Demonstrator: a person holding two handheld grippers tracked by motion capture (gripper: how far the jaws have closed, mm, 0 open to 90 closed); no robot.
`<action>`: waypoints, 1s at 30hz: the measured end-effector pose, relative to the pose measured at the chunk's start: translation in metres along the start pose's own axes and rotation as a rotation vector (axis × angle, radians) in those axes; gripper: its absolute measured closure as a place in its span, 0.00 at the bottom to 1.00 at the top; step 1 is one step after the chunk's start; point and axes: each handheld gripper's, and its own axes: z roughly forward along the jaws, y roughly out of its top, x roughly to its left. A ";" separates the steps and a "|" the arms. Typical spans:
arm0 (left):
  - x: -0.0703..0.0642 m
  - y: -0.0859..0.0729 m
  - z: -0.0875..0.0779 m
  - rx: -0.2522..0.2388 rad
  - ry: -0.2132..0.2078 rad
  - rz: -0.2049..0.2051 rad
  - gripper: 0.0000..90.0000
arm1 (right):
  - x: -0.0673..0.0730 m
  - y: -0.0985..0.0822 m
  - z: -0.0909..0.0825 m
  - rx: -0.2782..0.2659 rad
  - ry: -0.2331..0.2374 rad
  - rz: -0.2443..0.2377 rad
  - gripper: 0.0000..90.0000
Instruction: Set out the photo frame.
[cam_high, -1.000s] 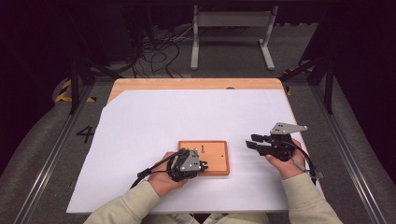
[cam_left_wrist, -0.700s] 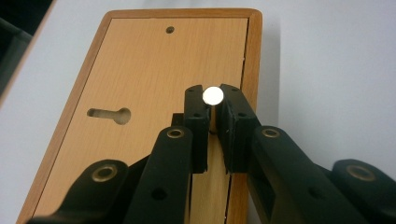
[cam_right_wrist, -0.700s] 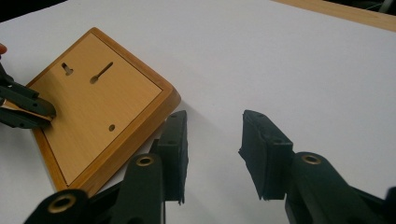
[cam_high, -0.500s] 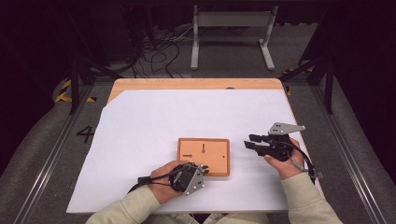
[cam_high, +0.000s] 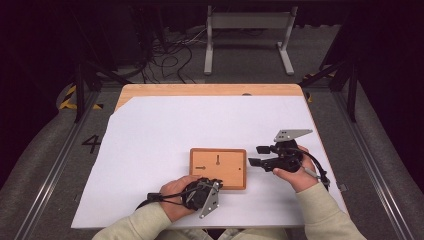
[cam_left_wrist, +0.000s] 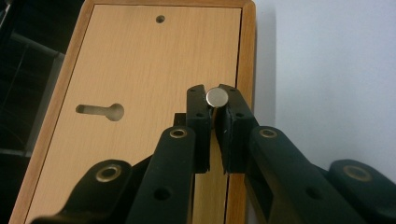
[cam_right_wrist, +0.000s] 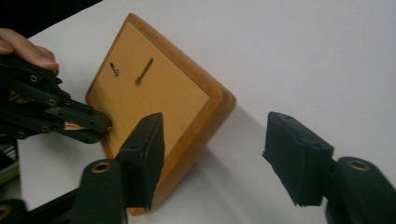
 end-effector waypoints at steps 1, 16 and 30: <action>0.000 0.000 0.000 -0.004 0.004 0.004 0.93 | 0.000 0.002 0.003 0.014 0.013 0.014 0.37; 0.000 0.000 0.000 -0.002 0.001 -0.005 0.93 | -0.005 0.016 0.056 0.224 0.101 0.098 0.26; 0.001 -0.001 0.000 -0.008 0.002 -0.010 0.93 | -0.006 0.014 0.081 0.247 0.216 0.167 0.35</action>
